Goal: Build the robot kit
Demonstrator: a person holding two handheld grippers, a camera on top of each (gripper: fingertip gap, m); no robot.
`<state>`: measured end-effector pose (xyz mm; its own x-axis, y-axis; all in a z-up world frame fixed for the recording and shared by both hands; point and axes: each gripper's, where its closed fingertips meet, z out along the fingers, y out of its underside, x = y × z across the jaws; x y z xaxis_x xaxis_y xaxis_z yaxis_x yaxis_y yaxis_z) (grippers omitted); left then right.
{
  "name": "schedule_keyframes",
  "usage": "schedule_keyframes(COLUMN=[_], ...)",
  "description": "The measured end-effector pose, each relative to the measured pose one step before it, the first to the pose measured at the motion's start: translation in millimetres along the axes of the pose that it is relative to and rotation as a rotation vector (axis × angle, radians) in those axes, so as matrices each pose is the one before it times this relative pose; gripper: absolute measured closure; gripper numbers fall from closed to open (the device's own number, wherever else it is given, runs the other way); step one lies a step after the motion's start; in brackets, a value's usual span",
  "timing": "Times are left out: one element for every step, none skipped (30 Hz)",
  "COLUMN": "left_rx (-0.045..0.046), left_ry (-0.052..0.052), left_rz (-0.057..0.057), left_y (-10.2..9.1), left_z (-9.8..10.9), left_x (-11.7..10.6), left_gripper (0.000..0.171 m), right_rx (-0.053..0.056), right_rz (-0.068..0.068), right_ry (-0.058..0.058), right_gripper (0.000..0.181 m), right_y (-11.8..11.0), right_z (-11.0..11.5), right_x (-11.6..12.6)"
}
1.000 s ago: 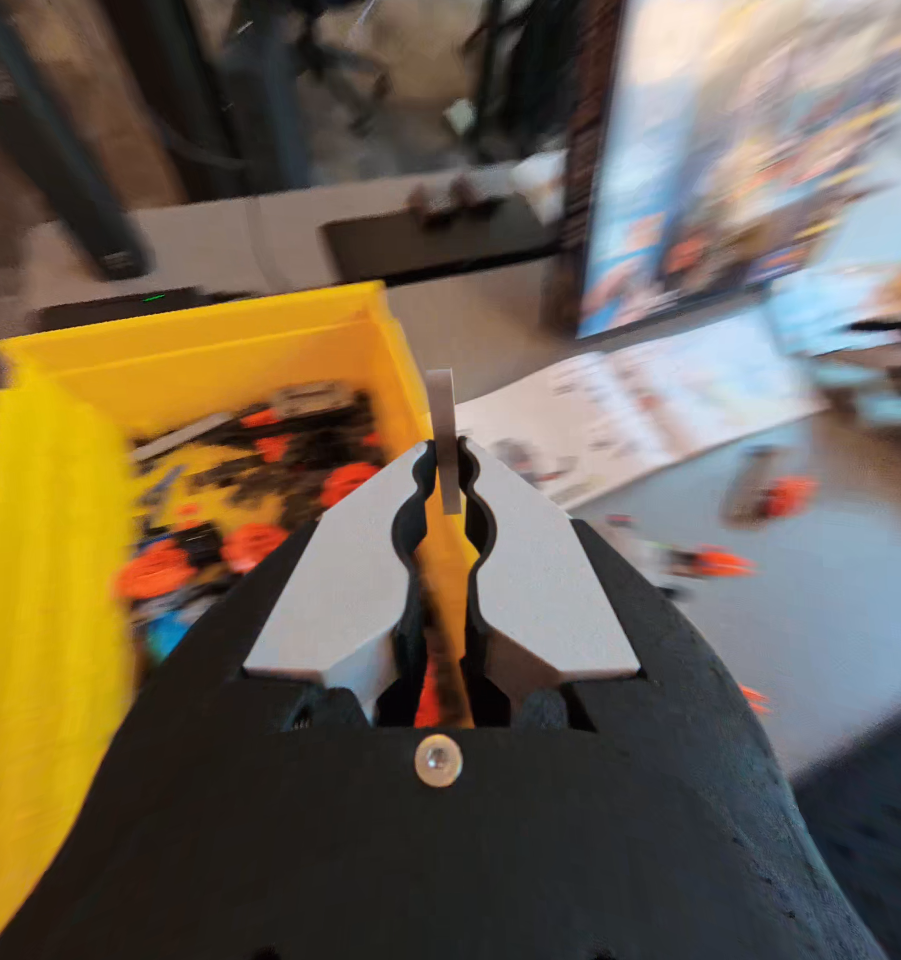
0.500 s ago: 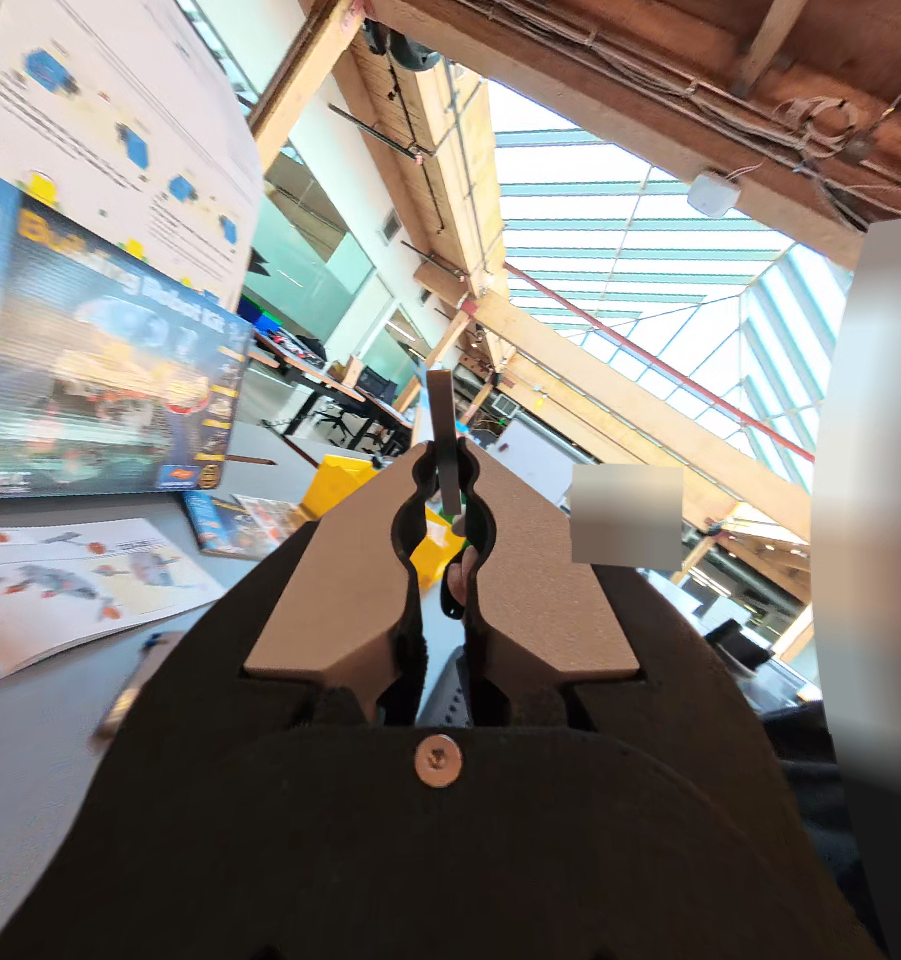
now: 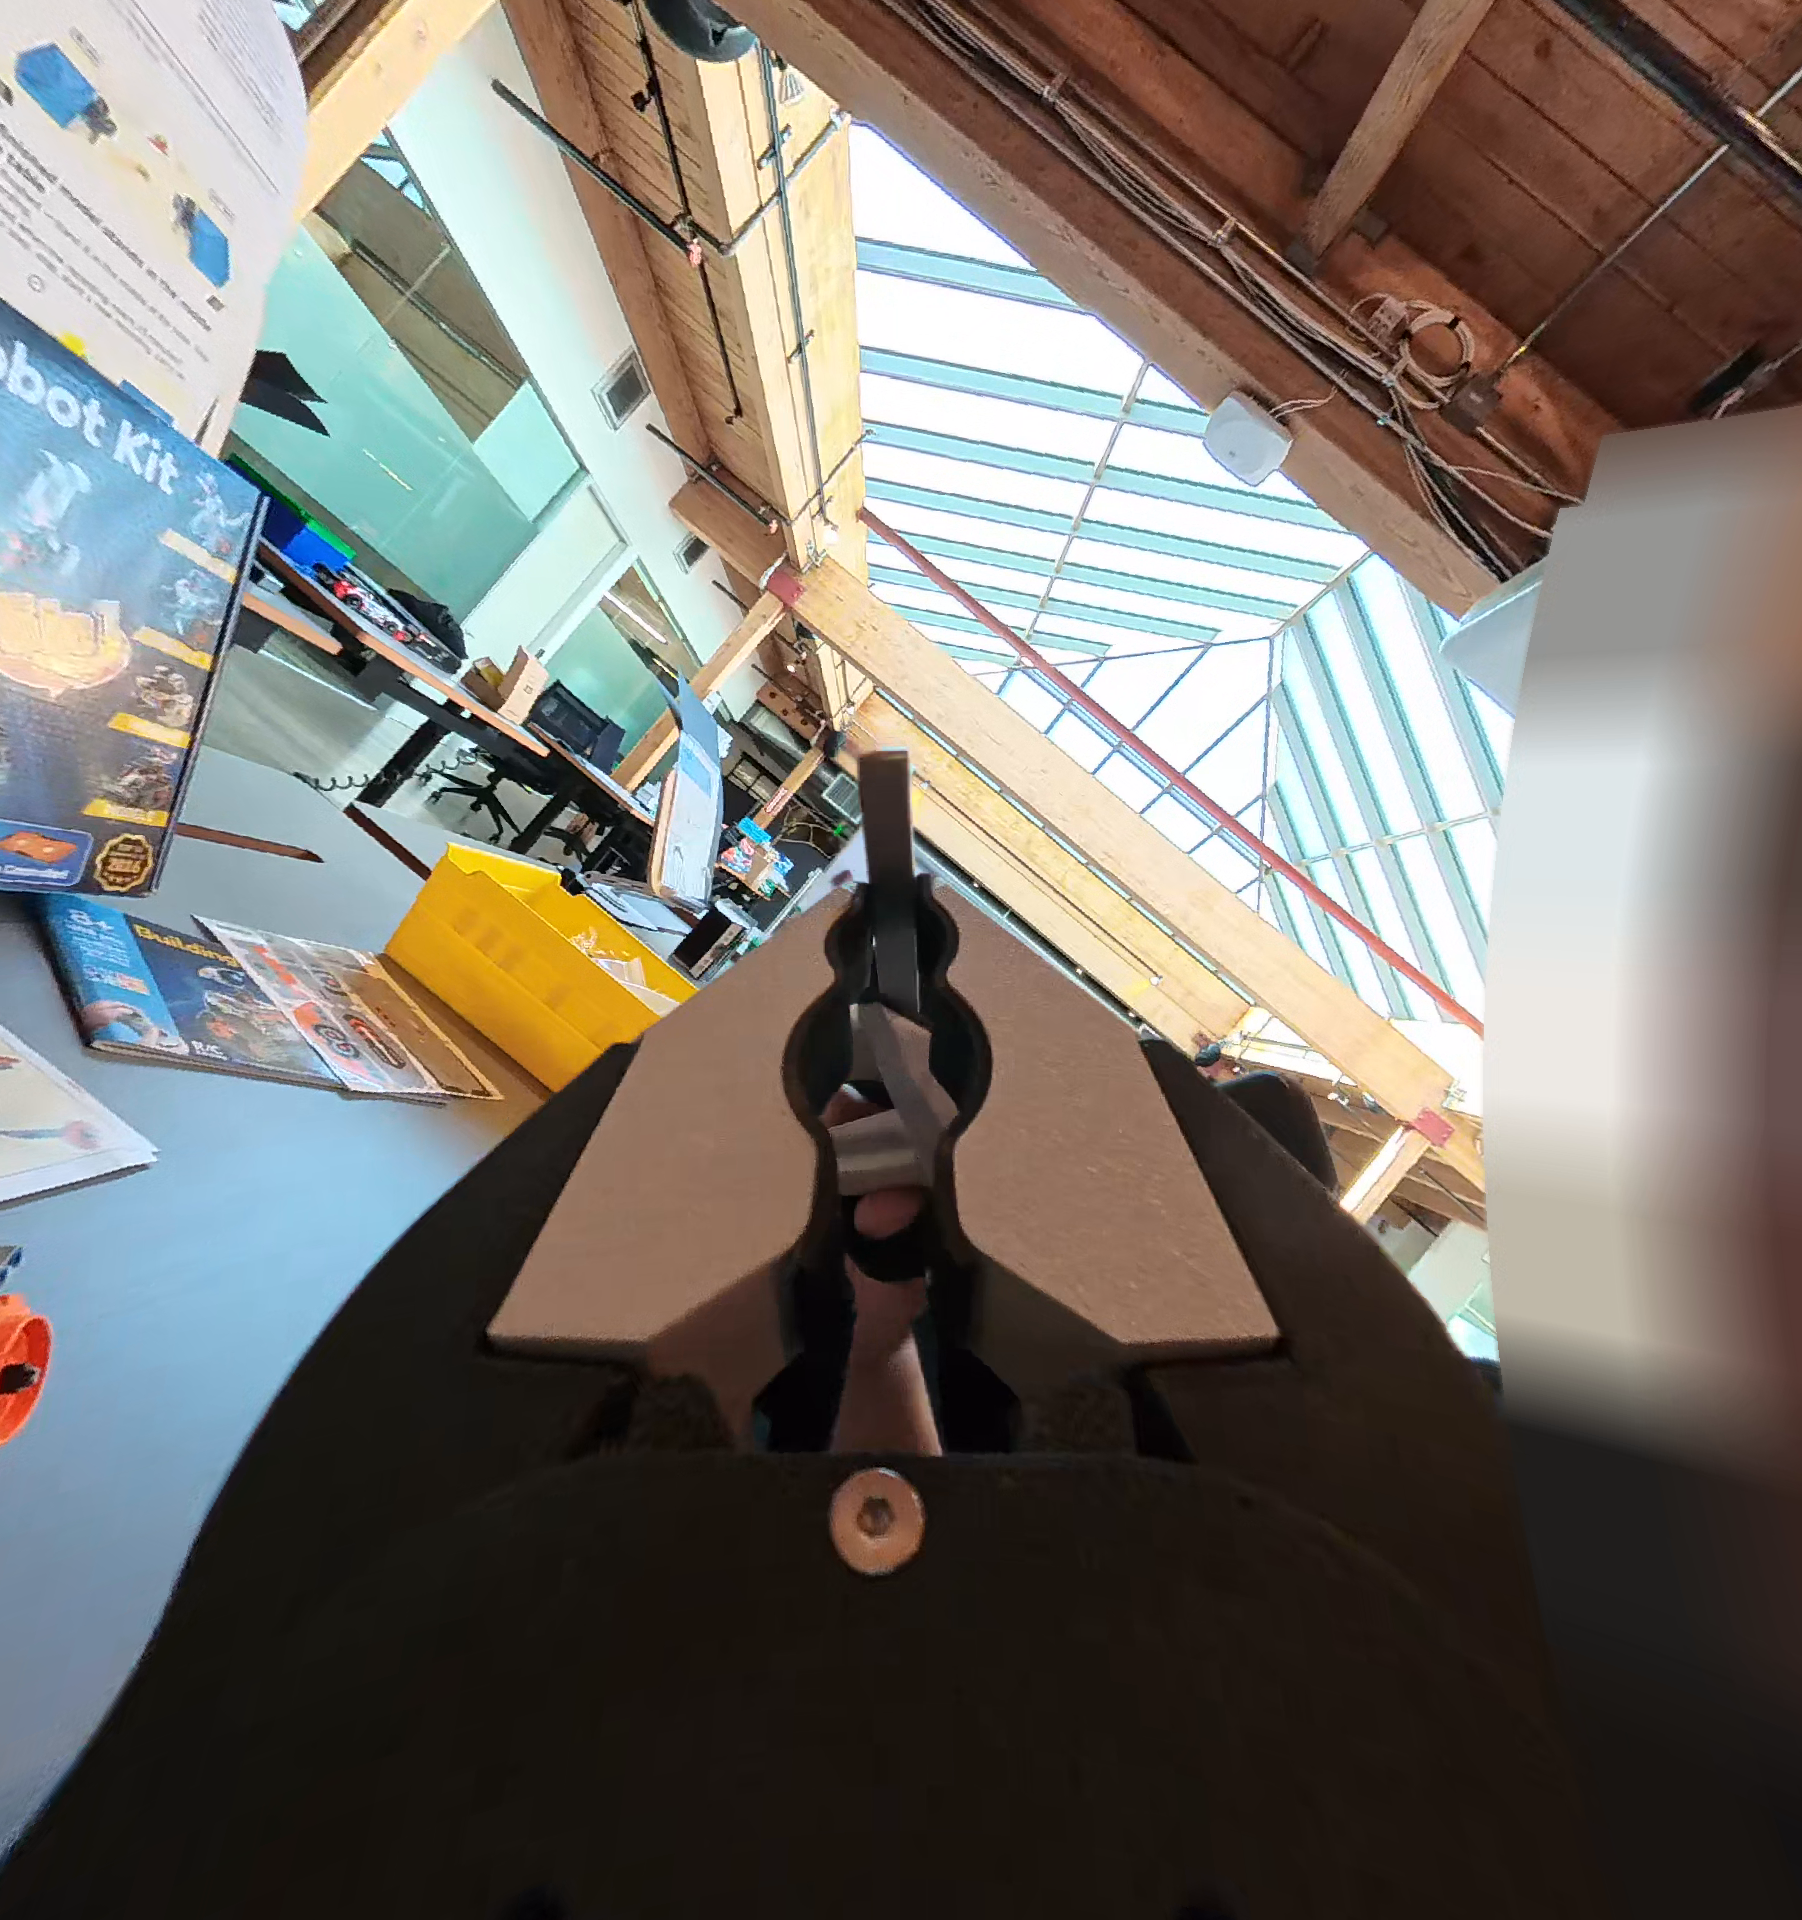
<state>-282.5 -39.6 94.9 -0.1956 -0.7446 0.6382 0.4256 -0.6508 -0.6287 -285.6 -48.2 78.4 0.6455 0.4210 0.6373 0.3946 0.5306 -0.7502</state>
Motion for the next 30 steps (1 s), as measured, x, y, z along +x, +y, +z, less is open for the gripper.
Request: schedule_keyframes(left_rx=[-0.00063,0.00801,0.01542,0.01156,0.00667,0.00972,0.01671,0.02501,0.02898,0.02800,0.02216,0.01481,0.00379,-0.00356,-0.00918,-0.00990,-0.00359,-0.00031,-0.00302,-0.00364,-0.00050,-0.00006,-0.00543,-0.00942,-0.00876,-0.01386,-0.02070,-0.01892,-0.02189,-0.02353], left_ry=[0.0083,0.0074,0.0058,0.0026,-0.0122,-0.0260,-0.0311,-0.0304,-0.0281,-0.0269,-0.0271,-0.0284,-0.0270,-0.0146,-0.0022,0.0089,0.0188,0.0207,0.0097,0.0064,0.0078,0.0021,-0.0051,-0.0043,-0.0043,-0.0108,-0.0142,-0.0155,-0.0054,0.0111], left_rz=[0.0217,0.0276,0.0187,0.0181,0.0287,0.0413,0.0525,0.0627,0.0671,0.0697,0.0741,0.0750,0.0688,0.0609,0.0518,0.0408,0.0306,0.0225,0.0148,0.0088,0.0029,-0.0033,-0.0077,-0.0084,-0.0112,-0.0163,-0.0201,-0.0255,-0.0346,-0.0307], left_y=[0.33,-1.47,-4.11,-5.68,-6.81,-8.88,-11.41,-13.80,-15.37,-15.62,-14.87,-13.66,-11.85,-10.04,-8.36,-7.49,-7.37,-6.54,-4.86,-3.73,-3.37,-2.76,-1.66,-1.05,-0.63,0.77,2.47,2.47,1.88,1.79], left_z=[-0.88,-2.07,-3.90,-5.54,-7.08,-8.73,-9.92,-10.19,-8.92,-6.78,-3.87,-0.67,2.30,5.03,6.90,8.01,8.60,8.72,8.81,8.28,7.50,6.30,4.96,3.50,1.74,0.21,-1.17,-1.68,-1.32,-0.97], left_x=[0.46,0.35,0.54,0.35,-1.16,-2.63,-2.81,-2.15,-1.43,-0.94,-1.17,-1.75,-2.22,-1.12,-0.12,0.80,1.68,1.45,-0.70,-1.71,-1.69,-2.93,-4.39,-4.96,-5.49,-7.04,-8.28,-9.03,-7.33,-3.95], left_gripper=[0.166,0.163,0.155,0.148,0.144,0.140,0.136,0.134,0.132,0.132,0.131,0.130,0.129,0.128,0.127,0.124,0.122,0.120,0.119,0.117,0.116,0.116,0.117,0.118,0.119,0.120,0.120,0.123,0.123,0.124], right_rx=[-0.0021,0.0047,-0.0053,-0.0085,-0.0084,-0.0083,-0.0119,-0.0241,-0.0266,-0.0185,-0.0162,-0.0145,-0.0075,0.0017,0.0023,-0.0066,-0.0104,-0.0125,-0.0191,-0.0238,-0.0148,0.0011,0.0174,0.0180,0.0018,-0.0074,-0.0076,-0.0035,0.0025,0.0085], right_rz=[0.0219,0.0182,0.0096,0.0053,0.0004,-0.0082,-0.0172,-0.0201,-0.0262,-0.0280,-0.0264,-0.0225,-0.0143,-0.0074,-0.0048,-0.0028,-0.0094,-0.0116,-0.0014,0.0079,0.0108,0.0071,-0.0008,-0.0009,0.0100,0.0111,0.0069,0.0058,0.0094,0.0127], right_ry=[-0.0125,-0.0154,-0.0053,-0.0023,-0.0113,-0.0230,-0.0127,-0.0015,-0.0138,-0.0262,-0.0268,-0.0196,-0.0236,-0.0333,-0.0451,-0.0376,-0.0248,-0.0319,-0.0323,-0.0232,-0.0196,-0.0033,-0.0031,-0.0199,-0.0177,-0.0118,-0.0062,-0.0062,-0.0093,-0.0073], right_gripper=[0.175,0.175,0.176,0.176,0.175,0.175,0.175,0.175,0.175,0.175,0.175,0.175,0.175,0.175,0.175,0.175,0.175,0.175,0.175,0.175,0.175,0.175,0.175,0.175,0.175,0.175,0.175,0.175,0.175,0.175], right_y=[1.64,0.92,3.23,4.67,5.67,6.23,7.29,9.21,9.61,8.14,6.73,4.86,2.10,-0.98,-1.78,-1.08,-0.44,0.59,2.38,4.15,4.25,3.46,2.13,2.37,4.79,6.46,6.40,5.03,3.32,1.25], right_z=[-0.77,-1.58,-2.29,-2.88,-3.36,-3.61,-3.62,-2.95,-2.05,-1.11,-0.24,1.00,2.18,2.97,3.66,3.80,3.67,3.65,3.54,3.17,2.85,2.09,1.89,1.77,1.18,0.49,0.10,-0.19,-0.35,-0.34], right_x=[0.53,0.98,3.56,5.21,4.62,3.34,5.35,7.89,7.01,5.35,5.66,7.04,6.95,5.58,3.79,4.36,5.32,3.13,1.69,1.38,0.03,0.69,-0.07,-2.88,-3.07,-2.47,-1.62,-1.11,-0.66,0.39])
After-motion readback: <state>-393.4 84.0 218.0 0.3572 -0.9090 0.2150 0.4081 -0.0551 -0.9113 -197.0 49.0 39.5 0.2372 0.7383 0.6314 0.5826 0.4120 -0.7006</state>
